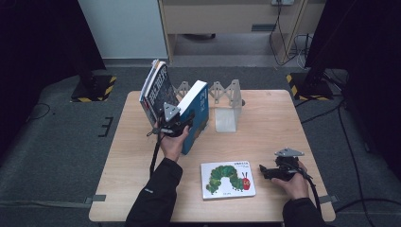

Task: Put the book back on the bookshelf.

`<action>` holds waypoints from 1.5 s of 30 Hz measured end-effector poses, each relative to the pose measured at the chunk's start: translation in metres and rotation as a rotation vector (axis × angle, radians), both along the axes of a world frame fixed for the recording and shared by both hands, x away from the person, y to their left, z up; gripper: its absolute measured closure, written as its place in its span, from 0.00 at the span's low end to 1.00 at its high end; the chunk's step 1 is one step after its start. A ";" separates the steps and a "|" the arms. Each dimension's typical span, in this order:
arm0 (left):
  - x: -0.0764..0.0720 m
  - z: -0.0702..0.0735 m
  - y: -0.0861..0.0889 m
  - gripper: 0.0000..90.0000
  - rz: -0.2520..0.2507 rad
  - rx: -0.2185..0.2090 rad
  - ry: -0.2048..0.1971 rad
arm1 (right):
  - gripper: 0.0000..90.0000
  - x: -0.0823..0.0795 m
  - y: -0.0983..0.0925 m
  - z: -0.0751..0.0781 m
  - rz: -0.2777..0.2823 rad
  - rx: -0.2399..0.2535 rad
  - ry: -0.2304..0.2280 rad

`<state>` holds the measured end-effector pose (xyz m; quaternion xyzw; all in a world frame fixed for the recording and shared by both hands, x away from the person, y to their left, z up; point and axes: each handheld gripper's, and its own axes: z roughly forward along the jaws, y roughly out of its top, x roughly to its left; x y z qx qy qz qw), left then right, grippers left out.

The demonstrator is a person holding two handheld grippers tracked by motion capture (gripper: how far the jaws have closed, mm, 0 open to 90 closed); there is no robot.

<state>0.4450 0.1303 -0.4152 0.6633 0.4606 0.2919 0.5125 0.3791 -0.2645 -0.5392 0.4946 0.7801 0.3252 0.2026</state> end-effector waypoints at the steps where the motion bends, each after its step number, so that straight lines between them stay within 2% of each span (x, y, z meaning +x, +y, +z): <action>1: 0.001 0.000 0.000 0.65 0.007 -0.003 -0.001 | 0.03 0.000 0.000 0.000 0.000 0.000 0.000; 7: 0.008 -0.003 0.004 0.65 0.034 -0.050 -0.003 | 0.02 0.000 0.000 0.000 -0.002 0.002 0.003; 11: 0.012 -0.004 0.004 0.65 0.040 -0.062 0.000 | 0.02 0.001 0.001 0.000 0.004 -0.001 0.002; 17: 0.016 -0.004 -0.003 0.65 0.033 -0.055 -0.012 | 0.01 0.002 0.001 0.000 0.006 -0.003 0.001; 29: 0.029 -0.003 -0.019 0.65 0.032 -0.044 -0.003 | 0.01 0.002 0.001 0.000 0.003 -0.002 0.003; 34: 0.024 -0.004 -0.017 0.64 0.023 -0.029 -0.014 | 0.01 0.002 0.002 0.000 0.002 -0.001 0.004; 37: 0.019 -0.005 -0.015 0.64 -0.003 -0.037 -0.013 | 0.01 0.002 0.002 0.000 0.002 -0.001 0.004; 40: 0.013 -0.006 -0.017 0.62 -0.017 -0.013 -0.005 | 0.01 0.002 0.001 0.000 0.002 -0.002 0.003; 45: 0.004 -0.010 -0.015 0.62 -0.026 0.000 -0.006 | 0.01 0.002 0.001 0.000 0.003 -0.002 0.003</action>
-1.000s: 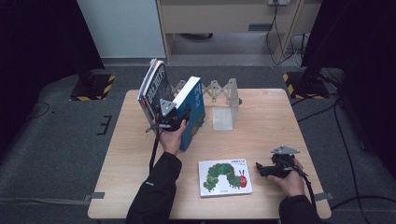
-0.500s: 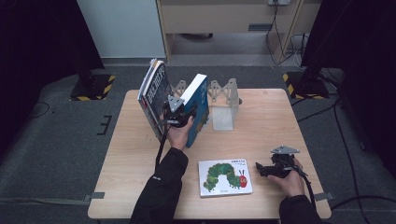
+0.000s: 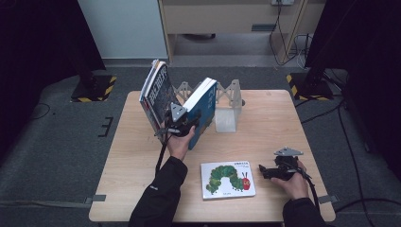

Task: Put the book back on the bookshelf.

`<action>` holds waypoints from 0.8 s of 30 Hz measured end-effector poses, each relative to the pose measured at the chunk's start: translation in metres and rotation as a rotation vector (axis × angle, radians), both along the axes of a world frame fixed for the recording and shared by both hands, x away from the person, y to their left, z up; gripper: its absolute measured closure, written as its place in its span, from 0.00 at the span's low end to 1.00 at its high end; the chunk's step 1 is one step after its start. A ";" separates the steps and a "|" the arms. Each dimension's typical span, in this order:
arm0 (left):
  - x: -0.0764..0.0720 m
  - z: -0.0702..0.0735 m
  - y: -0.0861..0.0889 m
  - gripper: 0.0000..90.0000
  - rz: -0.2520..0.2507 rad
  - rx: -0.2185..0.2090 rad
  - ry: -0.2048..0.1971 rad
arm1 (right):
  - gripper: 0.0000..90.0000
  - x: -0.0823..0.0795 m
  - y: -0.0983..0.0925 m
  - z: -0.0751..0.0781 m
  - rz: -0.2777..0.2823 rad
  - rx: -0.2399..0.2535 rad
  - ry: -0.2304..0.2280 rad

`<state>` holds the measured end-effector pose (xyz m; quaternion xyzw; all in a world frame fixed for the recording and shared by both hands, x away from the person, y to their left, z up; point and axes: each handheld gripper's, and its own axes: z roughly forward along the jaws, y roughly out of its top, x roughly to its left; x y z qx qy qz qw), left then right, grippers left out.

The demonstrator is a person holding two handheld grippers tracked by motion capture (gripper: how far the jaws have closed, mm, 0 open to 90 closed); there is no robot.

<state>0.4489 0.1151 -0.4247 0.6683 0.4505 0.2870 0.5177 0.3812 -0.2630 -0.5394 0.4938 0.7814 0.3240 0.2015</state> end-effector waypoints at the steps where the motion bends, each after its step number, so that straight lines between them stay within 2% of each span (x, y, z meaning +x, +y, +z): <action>1: -0.001 -0.001 0.001 0.62 0.001 -0.002 0.000 | 0.01 0.000 0.000 0.000 0.000 0.000 0.000; 5: -0.003 -0.001 0.005 0.63 0.008 0.002 0.002 | 0.01 0.000 0.000 0.000 0.000 0.000 0.000; 9: -0.005 -0.001 0.005 0.66 0.041 0.020 0.002 | 0.01 0.000 0.000 0.000 0.000 0.000 0.000; 17: -0.006 -0.002 0.003 0.66 0.057 0.010 0.002 | 0.01 0.000 0.000 0.000 0.000 0.001 0.001; 24: 0.002 -0.001 -0.003 0.66 0.078 0.007 0.012 | 0.01 0.001 0.000 0.000 0.003 -0.001 0.001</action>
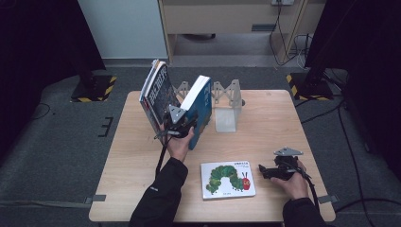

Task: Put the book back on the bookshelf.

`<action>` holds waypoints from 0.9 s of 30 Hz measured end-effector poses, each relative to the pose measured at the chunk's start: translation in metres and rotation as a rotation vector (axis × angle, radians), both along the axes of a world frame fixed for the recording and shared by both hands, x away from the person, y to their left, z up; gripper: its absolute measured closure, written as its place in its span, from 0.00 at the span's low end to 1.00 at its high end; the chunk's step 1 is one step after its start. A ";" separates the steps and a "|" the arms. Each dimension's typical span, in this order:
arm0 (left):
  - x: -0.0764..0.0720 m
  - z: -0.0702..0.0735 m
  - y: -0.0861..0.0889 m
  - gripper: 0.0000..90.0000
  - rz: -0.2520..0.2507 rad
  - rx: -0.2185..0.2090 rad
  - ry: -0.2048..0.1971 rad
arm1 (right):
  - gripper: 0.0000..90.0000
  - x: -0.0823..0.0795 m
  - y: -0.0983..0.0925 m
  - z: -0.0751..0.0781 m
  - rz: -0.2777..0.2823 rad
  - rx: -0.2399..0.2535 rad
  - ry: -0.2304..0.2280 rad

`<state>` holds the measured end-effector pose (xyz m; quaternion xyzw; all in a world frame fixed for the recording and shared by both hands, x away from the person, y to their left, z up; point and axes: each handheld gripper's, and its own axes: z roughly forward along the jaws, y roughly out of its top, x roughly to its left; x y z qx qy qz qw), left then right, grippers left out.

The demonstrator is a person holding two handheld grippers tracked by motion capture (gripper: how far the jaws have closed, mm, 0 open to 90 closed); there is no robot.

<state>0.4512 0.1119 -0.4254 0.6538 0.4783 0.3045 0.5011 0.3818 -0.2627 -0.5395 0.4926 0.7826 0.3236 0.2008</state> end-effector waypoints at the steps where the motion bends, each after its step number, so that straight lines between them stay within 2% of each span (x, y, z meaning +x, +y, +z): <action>1: 0.002 0.001 -0.002 0.66 0.003 0.003 0.004 | 0.01 0.000 0.000 0.000 0.000 0.000 0.000; 10: 0.024 0.000 -0.019 0.65 0.004 -0.011 0.010 | 0.01 0.001 0.001 0.000 -0.001 0.000 -0.002; 15: 0.025 0.000 -0.018 0.65 -0.011 -0.011 0.007 | 0.01 0.001 0.001 0.000 -0.001 0.000 -0.002; 19: 0.019 -0.001 -0.011 0.62 -0.045 -0.019 0.007 | 0.01 0.001 0.001 0.000 -0.002 0.000 -0.002; 24: 0.002 -0.003 -0.001 0.61 -0.086 -0.001 0.007 | 0.01 0.001 0.001 0.000 -0.001 0.000 -0.002; 27: -0.002 -0.004 0.002 0.62 -0.096 0.013 0.012 | 0.01 0.001 0.001 0.000 -0.002 0.000 -0.002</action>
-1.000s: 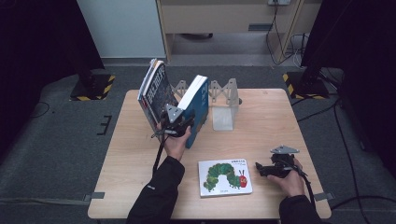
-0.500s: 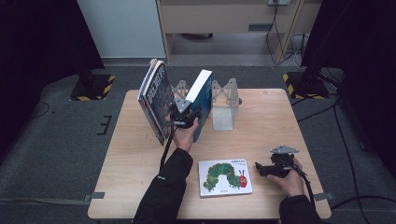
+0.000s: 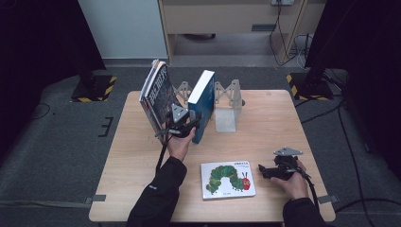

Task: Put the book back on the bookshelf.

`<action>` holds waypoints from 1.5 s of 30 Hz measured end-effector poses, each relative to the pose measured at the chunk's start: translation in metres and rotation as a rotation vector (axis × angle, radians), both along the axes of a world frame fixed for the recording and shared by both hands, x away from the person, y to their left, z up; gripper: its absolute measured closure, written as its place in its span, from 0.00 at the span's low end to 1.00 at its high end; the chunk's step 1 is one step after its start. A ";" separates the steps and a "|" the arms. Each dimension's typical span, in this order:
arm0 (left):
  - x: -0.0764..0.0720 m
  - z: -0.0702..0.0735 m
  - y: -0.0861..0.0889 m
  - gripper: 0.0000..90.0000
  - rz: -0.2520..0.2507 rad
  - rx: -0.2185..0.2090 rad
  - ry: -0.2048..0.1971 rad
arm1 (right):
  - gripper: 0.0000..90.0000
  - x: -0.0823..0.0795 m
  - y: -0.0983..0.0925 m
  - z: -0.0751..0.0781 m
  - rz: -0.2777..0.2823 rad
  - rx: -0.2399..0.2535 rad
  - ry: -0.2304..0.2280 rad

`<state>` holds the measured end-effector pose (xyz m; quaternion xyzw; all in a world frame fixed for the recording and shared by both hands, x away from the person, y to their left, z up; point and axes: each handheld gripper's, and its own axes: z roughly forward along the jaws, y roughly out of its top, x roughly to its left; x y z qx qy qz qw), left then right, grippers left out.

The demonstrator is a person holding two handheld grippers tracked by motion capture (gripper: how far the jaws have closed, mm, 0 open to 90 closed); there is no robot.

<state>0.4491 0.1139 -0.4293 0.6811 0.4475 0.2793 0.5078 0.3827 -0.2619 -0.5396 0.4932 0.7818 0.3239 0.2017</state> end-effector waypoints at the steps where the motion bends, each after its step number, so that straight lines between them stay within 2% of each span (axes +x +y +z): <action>1: 0.000 0.000 0.000 0.63 0.002 -0.002 0.003 | 0.01 0.000 0.000 0.000 0.000 0.000 0.000; 7: 0.000 0.003 -0.005 0.64 0.013 0.003 0.021 | 0.01 0.000 0.000 0.000 0.001 -0.001 -0.001; 15: 0.007 0.005 -0.022 0.64 0.004 0.008 0.041 | 0.01 0.000 0.000 0.000 0.001 0.000 0.000; 25: 0.016 0.004 -0.045 0.61 -0.021 -0.014 0.036 | 0.01 0.000 0.000 0.000 0.002 0.000 0.000; 32: 0.013 -0.001 -0.040 0.58 -0.053 -0.020 0.018 | 0.01 0.000 0.000 0.000 0.001 0.000 0.000; 35: 0.009 -0.002 -0.037 0.59 -0.071 -0.003 0.016 | 0.01 0.000 0.000 0.000 0.001 -0.001 -0.001; 40: 0.004 -0.006 -0.035 0.62 -0.102 0.022 0.032 | 0.01 0.000 0.000 0.000 0.001 0.000 0.000; 43: 0.005 -0.006 -0.034 0.63 -0.108 0.000 0.042 | 0.01 0.000 0.000 0.000 0.002 0.000 0.000; 45: 0.006 -0.006 -0.034 0.63 -0.108 0.000 0.048 | 0.01 0.000 0.000 0.000 0.001 0.000 0.000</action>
